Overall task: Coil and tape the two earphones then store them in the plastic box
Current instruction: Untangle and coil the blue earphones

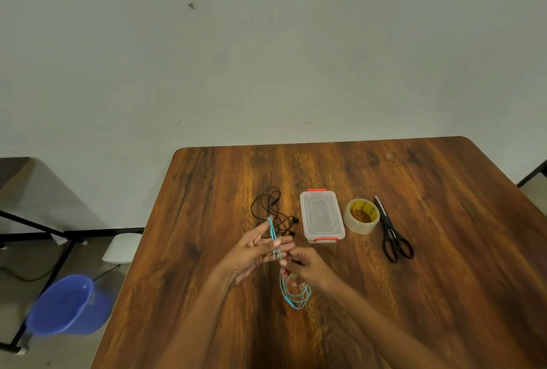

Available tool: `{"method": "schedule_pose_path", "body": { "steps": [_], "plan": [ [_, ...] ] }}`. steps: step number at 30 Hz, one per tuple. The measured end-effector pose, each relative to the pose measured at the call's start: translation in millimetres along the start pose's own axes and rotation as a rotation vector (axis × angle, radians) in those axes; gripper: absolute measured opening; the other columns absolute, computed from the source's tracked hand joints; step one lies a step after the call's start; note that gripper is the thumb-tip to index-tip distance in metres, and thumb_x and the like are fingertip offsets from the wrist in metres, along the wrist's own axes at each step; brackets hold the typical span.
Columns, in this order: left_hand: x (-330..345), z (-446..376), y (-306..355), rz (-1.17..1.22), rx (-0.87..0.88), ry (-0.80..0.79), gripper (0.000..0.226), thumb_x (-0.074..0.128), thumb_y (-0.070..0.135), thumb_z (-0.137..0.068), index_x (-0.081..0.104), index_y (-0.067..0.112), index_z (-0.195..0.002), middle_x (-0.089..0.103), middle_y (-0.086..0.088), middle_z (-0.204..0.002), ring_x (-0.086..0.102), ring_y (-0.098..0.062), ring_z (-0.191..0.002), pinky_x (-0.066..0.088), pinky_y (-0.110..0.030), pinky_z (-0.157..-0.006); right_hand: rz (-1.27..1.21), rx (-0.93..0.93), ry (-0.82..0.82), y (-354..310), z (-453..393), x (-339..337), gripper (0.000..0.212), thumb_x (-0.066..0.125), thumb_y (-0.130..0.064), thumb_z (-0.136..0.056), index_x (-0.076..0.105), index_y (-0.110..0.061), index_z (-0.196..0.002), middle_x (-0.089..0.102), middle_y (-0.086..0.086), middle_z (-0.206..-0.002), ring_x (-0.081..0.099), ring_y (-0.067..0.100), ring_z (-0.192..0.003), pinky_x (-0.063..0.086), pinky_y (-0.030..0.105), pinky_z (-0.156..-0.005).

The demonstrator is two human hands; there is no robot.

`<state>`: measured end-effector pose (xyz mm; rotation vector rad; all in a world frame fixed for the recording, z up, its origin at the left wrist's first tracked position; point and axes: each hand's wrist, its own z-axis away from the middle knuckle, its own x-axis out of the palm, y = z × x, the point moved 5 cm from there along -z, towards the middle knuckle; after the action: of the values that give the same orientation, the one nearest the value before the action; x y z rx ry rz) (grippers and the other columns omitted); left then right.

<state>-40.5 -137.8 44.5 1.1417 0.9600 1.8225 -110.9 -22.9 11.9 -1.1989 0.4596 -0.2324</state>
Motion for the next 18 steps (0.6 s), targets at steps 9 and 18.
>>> {"method": "schedule_pose_path", "body": {
  "steps": [9, 18],
  "plan": [
    [-10, -7, -6, -0.031, 0.081, 0.187, 0.072, 0.052, -0.001, -0.092, 0.007, -0.003, -0.147, 0.063, -0.022, -0.121, 0.064, -0.025, -0.11, 0.055, -0.032, -0.089, 0.561, -0.098, 0.101, -21, -6, -8, 0.012, 0.061, -0.023, -0.09, 0.071, -0.016, -0.086, 0.075, -0.001, -0.079, 0.069, 0.006, -0.07, 0.058, 0.031, -0.075],
    [-4, -5, -8, -0.315, 0.074, 0.106, 0.039, 0.049, -0.003, -0.093, 0.036, -0.004, -0.13, 0.063, -0.023, -0.114, 0.067, -0.022, -0.094, 0.049, -0.037, -0.091, 0.847, -0.231, 0.134, -38, -6, -13, 0.016, 0.061, -0.029, -0.086, 0.074, -0.027, -0.094, 0.073, -0.004, -0.089, 0.065, 0.015, -0.079, 0.046, 0.025, -0.061]
  ]
}}
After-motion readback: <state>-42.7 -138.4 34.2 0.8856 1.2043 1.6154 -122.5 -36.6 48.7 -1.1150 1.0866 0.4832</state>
